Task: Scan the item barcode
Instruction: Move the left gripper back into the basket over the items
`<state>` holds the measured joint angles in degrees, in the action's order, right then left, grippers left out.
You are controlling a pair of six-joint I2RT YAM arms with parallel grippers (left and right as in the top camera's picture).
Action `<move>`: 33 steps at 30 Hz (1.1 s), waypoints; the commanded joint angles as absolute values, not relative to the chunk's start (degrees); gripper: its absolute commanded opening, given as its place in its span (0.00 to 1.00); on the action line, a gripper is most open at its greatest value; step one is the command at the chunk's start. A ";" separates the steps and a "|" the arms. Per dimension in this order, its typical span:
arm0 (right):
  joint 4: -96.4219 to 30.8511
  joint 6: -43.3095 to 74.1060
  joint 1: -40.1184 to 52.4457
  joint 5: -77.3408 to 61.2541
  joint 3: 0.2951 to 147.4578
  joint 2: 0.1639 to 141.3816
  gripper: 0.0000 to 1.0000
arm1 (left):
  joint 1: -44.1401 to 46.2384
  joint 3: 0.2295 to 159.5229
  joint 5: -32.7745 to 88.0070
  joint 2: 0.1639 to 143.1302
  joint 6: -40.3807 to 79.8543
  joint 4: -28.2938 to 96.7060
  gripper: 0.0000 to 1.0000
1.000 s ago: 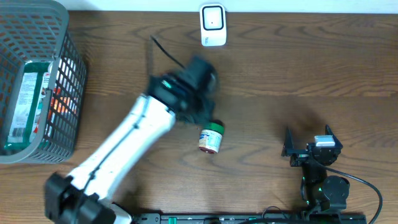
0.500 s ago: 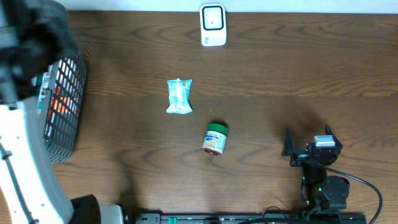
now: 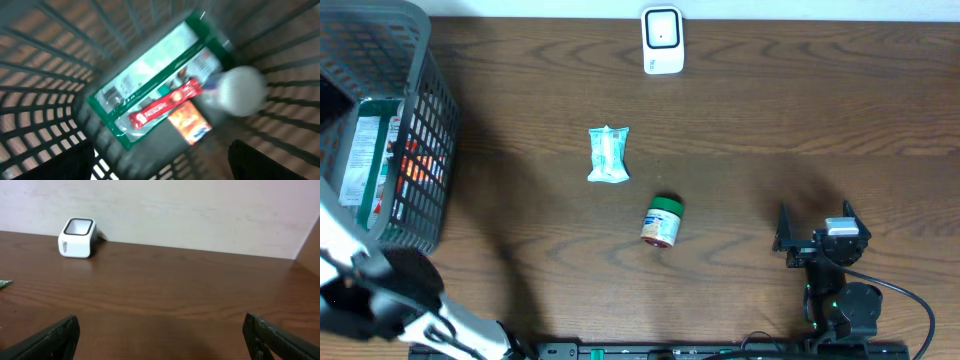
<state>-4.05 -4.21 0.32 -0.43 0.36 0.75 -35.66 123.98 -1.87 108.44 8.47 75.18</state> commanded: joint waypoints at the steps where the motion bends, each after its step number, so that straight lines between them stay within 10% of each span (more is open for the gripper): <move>1: -4.29 -4.78 0.47 -0.71 0.32 0.78 0.99 | -36.64 123.98 -2.17 114.24 2.72 76.25 0.85; 23: -4.29 -4.78 0.47 -0.69 0.32 0.78 0.99 | -35.35 123.98 10.11 132.68 -4.01 77.14 0.77; 33: -4.29 -4.78 0.47 -0.71 0.30 0.78 0.99 | -34.63 122.30 10.07 132.68 10.55 81.08 0.78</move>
